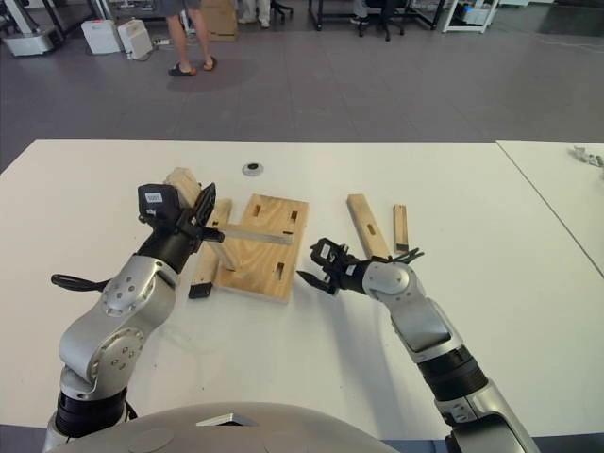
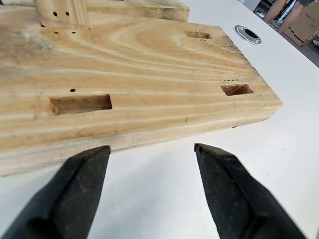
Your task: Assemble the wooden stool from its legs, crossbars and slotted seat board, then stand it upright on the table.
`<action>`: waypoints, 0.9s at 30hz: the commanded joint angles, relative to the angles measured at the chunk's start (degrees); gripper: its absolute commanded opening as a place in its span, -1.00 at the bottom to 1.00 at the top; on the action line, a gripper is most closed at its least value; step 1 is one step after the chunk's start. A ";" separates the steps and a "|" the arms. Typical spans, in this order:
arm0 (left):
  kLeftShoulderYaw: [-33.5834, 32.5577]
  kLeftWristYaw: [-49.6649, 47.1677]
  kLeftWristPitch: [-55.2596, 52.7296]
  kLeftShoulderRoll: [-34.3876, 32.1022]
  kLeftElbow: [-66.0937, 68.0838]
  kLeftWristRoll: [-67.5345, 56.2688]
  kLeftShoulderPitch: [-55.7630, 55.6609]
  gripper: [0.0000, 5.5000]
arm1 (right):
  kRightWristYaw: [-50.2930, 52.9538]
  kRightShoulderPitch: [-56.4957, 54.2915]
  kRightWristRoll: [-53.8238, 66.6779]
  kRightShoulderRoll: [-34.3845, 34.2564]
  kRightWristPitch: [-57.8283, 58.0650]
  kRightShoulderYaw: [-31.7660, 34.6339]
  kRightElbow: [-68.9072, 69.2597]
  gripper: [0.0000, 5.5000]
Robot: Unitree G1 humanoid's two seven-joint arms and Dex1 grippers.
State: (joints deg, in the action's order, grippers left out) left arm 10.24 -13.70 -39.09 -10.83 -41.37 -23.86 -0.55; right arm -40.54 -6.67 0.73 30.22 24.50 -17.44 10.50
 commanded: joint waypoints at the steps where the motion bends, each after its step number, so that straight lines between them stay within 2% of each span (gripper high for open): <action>1: 0.06 1.69 -1.83 -0.23 2.85 2.32 3.53 -0.63 | 0.44 -1.40 -0.26 -0.31 0.47 0.61 0.43 0.15; 10: -2.24 6.51 2.03 3.28 -0.02 0.83 1.62 -0.63 | 1.09 -1.62 -0.82 -0.83 -0.18 0.95 -0.61 0.15; 11: -2.84 6.87 2.64 3.87 -0.15 0.56 1.16 -0.49 | 1.15 -1.69 -0.88 -0.84 -0.25 1.06 -0.77 0.15; 16: -8.57 9.67 7.16 6.29 -1.15 -2.69 -0.99 -0.17 | 1.30 -1.45 -1.35 -0.99 -0.93 0.92 -1.10 0.15; 20: -9.64 12.18 7.68 6.76 -2.39 -6.28 -1.09 0.09 | 1.52 -1.53 -1.58 -1.46 -1.21 0.94 -1.68 0.15; 22: -11.90 11.67 6.58 8.39 -2.81 -11.41 -2.44 0.23 | 1.47 -1.46 -1.62 -1.37 -1.29 1.21 -1.84 0.15; 24: -14.85 8.95 3.75 11.36 -1.79 -22.80 -3.64 0.36 | 1.95 -1.46 -1.10 -1.02 -1.37 2.97 -2.44 0.15; 27: -15.20 5.77 -0.65 12.18 0.06 -33.36 -3.89 0.43 | 3.45 -3.57 3.27 -1.25 -0.94 11.15 -3.11 0.15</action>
State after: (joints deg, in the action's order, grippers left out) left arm -5.50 -6.04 -36.87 1.38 -42.39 -52.46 -3.48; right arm -38.09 -7.11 1.19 28.69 23.36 -11.50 7.69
